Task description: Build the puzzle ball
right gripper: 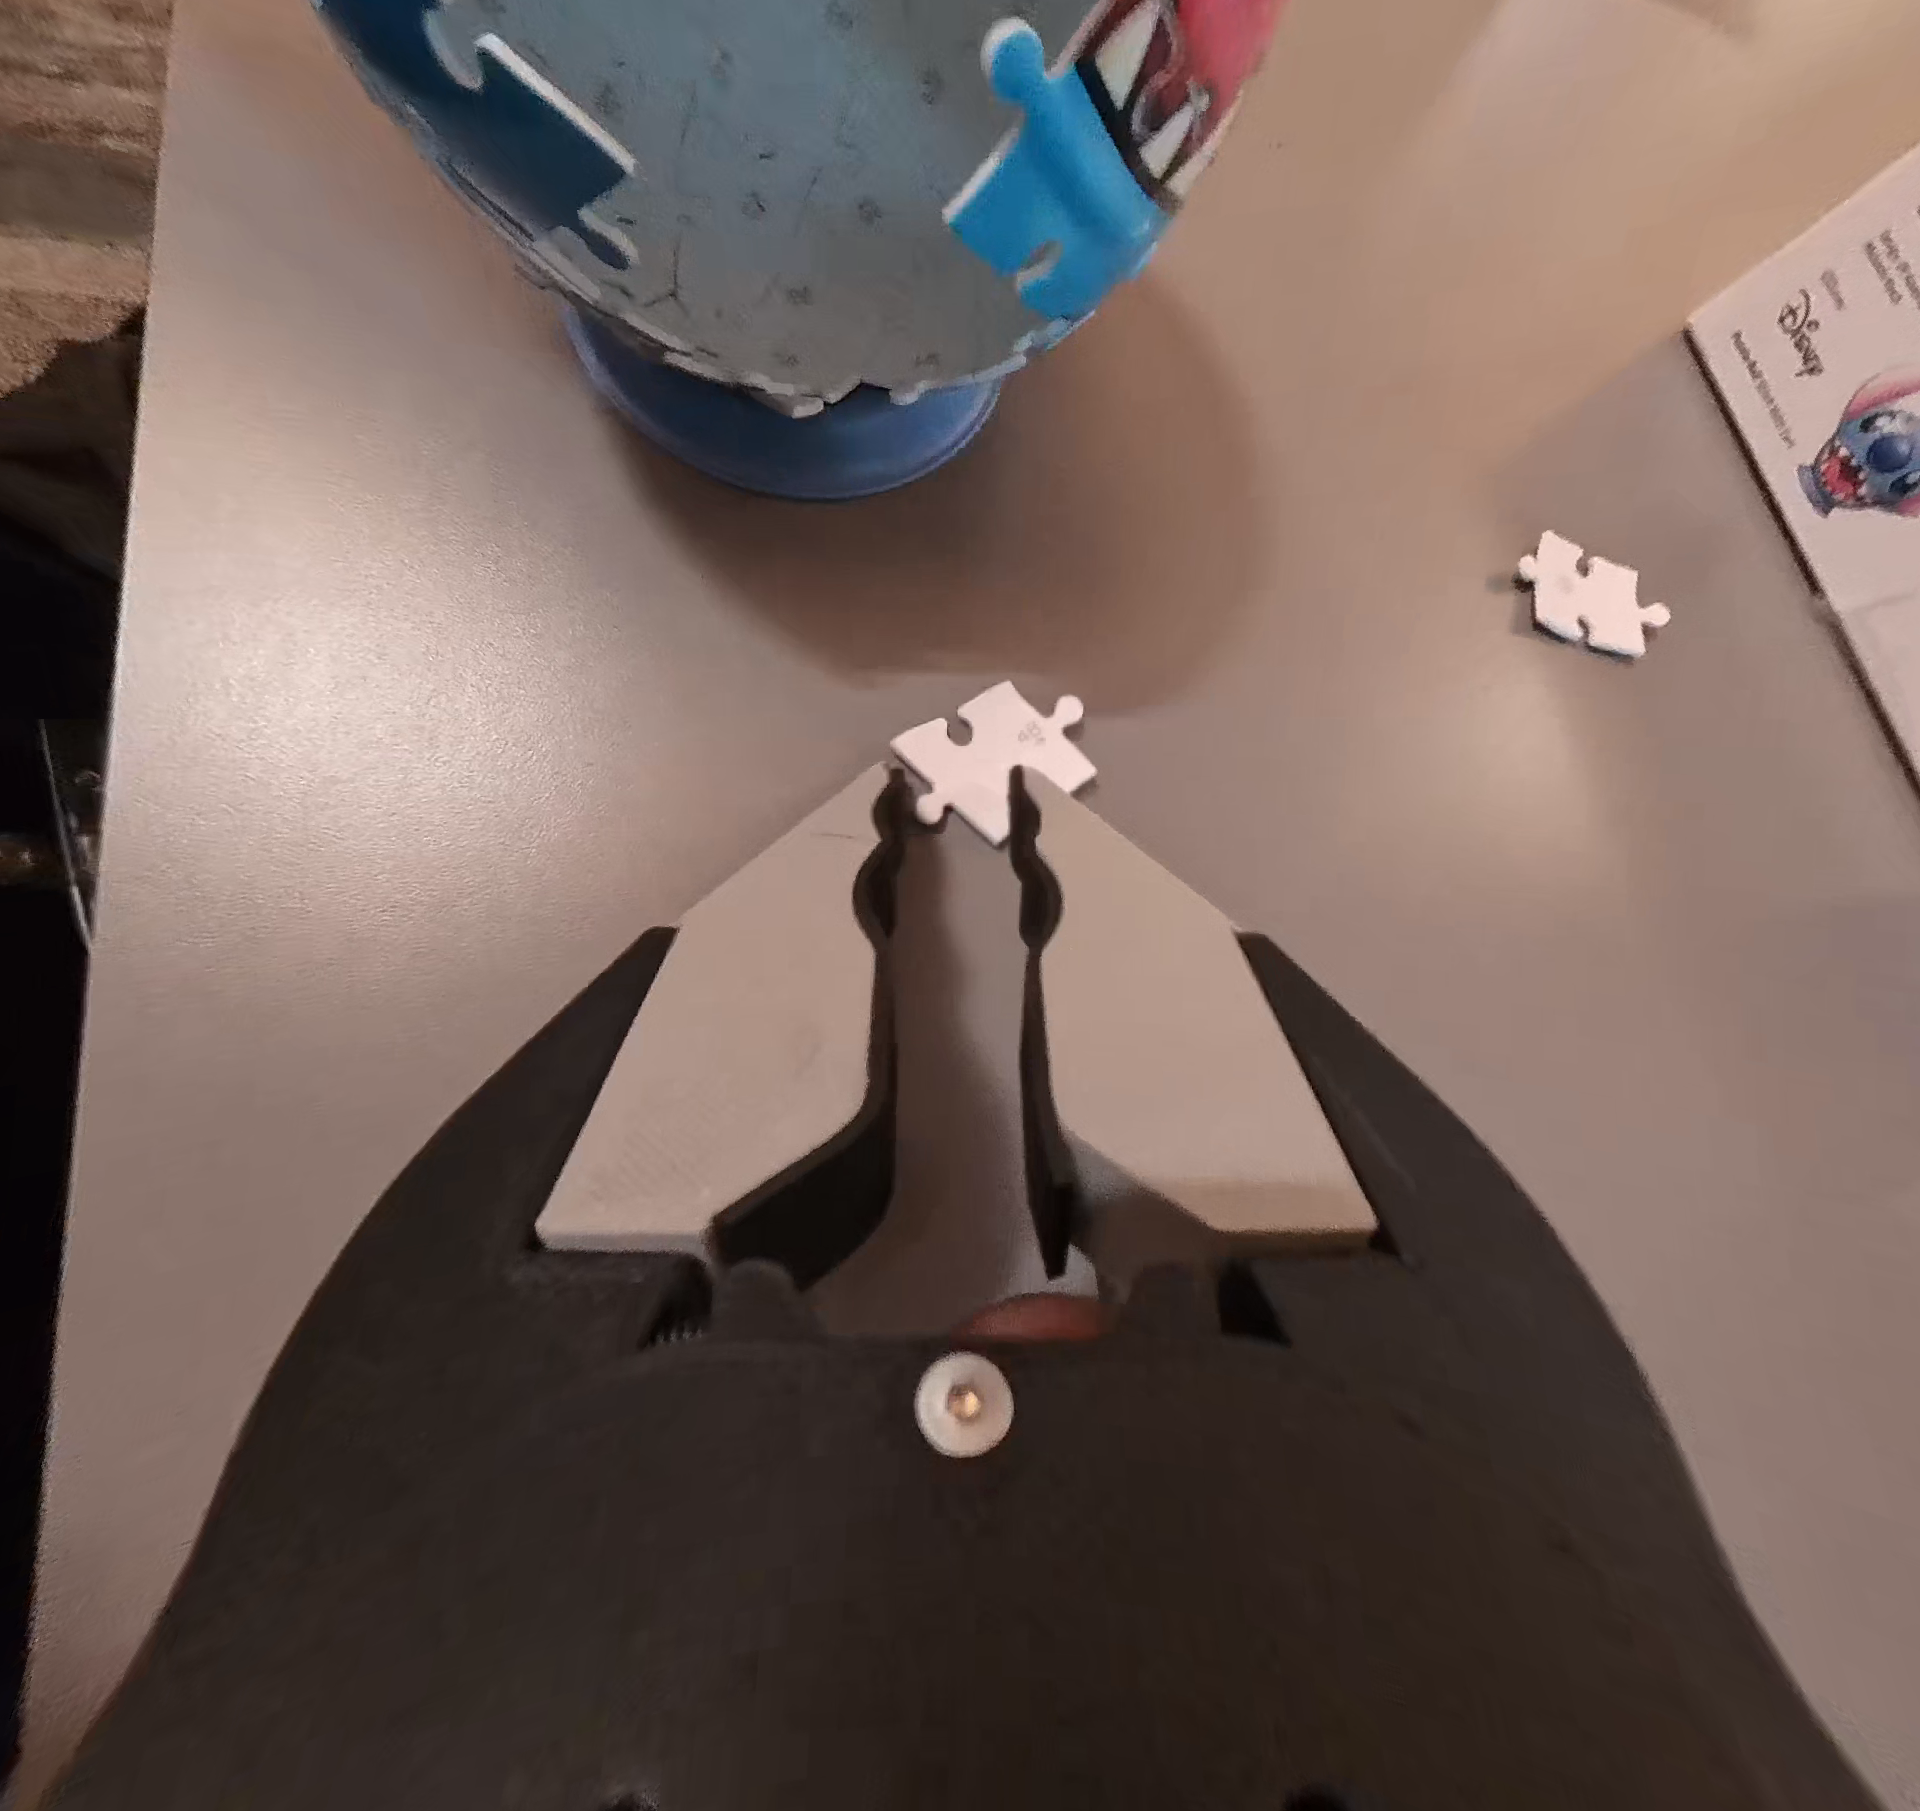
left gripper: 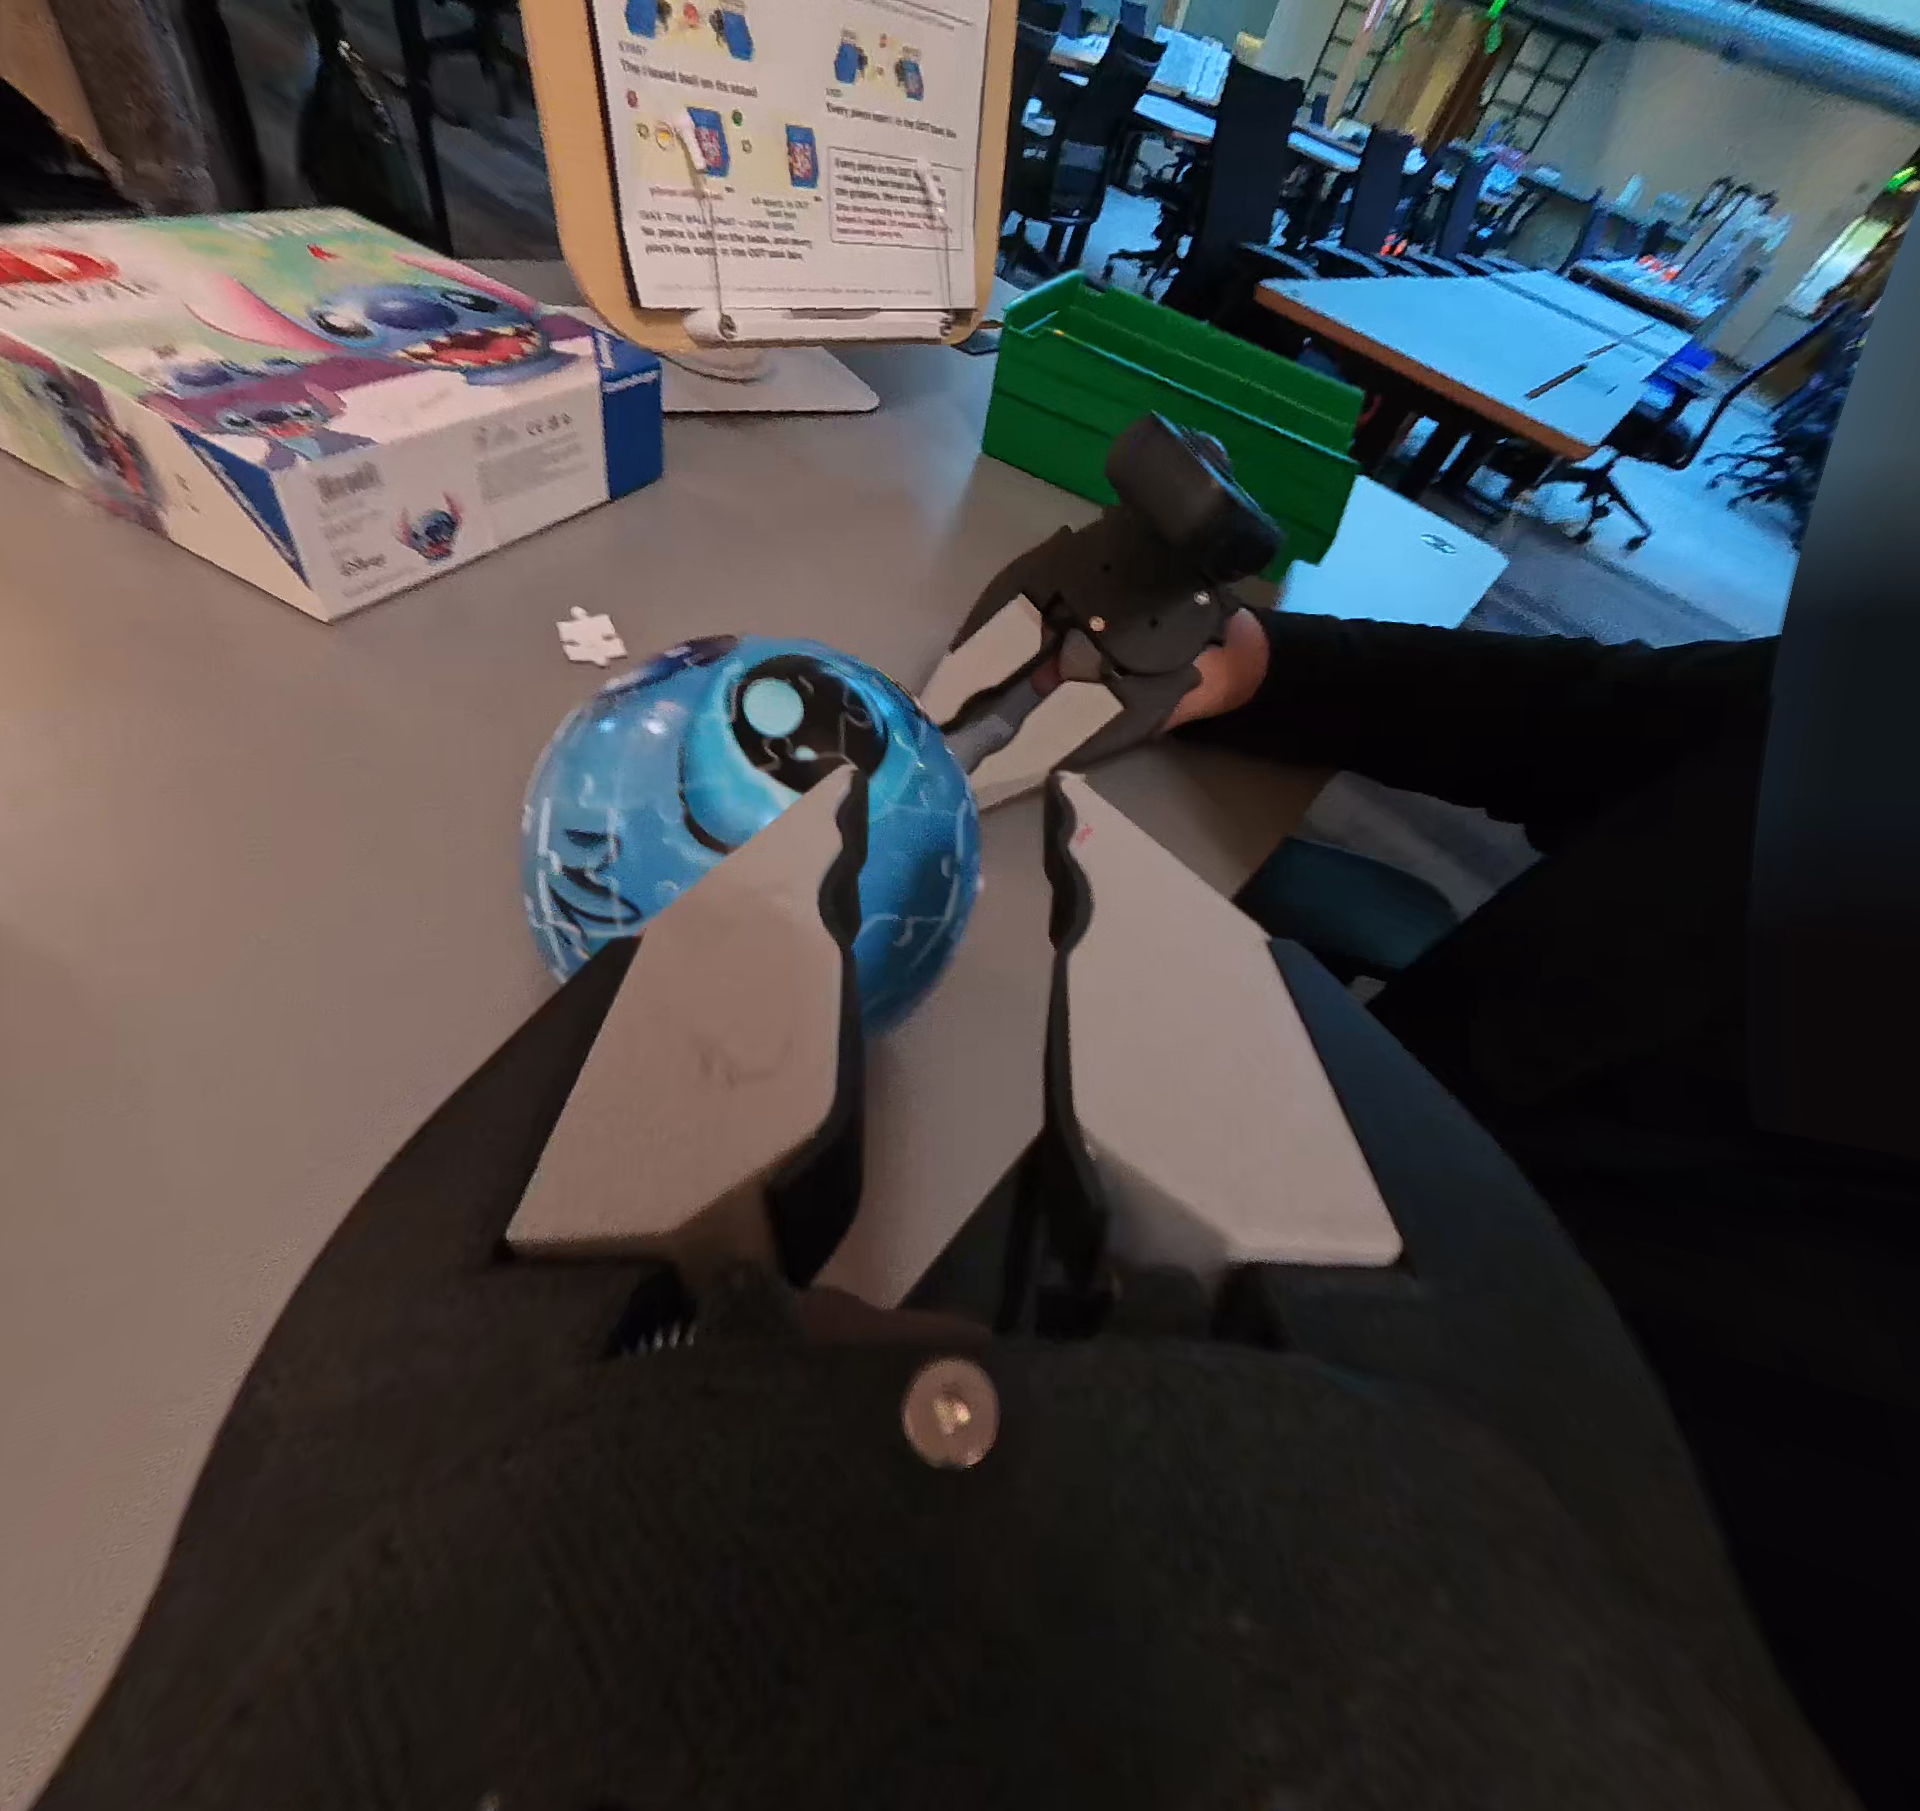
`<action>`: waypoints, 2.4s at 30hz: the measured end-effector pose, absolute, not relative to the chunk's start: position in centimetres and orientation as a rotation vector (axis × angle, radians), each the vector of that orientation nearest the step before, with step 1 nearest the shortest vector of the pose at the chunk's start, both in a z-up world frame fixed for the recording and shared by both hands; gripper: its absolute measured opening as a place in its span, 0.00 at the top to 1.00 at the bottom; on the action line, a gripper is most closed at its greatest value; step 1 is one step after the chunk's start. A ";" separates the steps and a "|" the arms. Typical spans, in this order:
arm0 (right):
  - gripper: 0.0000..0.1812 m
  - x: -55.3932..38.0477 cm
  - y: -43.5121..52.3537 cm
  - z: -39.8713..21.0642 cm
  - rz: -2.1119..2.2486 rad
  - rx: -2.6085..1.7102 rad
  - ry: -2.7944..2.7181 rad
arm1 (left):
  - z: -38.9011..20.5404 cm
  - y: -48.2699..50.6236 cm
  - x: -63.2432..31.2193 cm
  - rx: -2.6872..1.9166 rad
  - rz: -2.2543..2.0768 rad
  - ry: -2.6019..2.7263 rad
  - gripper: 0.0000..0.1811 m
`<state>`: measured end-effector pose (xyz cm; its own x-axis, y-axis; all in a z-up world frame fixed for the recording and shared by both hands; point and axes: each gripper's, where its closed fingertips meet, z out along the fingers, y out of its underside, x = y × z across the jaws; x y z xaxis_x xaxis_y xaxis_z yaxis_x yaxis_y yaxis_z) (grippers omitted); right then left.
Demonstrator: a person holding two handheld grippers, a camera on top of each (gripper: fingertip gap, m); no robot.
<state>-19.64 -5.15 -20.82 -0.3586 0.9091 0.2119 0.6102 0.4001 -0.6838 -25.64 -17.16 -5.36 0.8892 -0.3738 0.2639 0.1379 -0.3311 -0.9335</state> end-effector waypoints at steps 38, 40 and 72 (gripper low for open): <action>0.74 -23.9 4.0 -18.2 0.950 -1.246 -1.905 | -10.6 -10.5 -39.3 -1.581 -0.013 0.198 0.86; 0.70 -24.1 4.7 -17.8 0.929 -1.254 -1.848 | -10.6 -10.6 -39.4 -1.578 0.004 0.194 0.86; 0.75 -20.6 -4.1 -21.0 0.943 -1.163 -2.233 | -12.2 -15.4 -37.7 -1.714 -0.087 -0.068 0.93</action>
<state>-20.60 -4.10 -20.97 -0.5437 0.8359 0.0751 0.5292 0.4109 -0.7424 -37.65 -15.40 -12.22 0.9953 -0.0047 0.0966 0.0949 -0.1448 -0.9849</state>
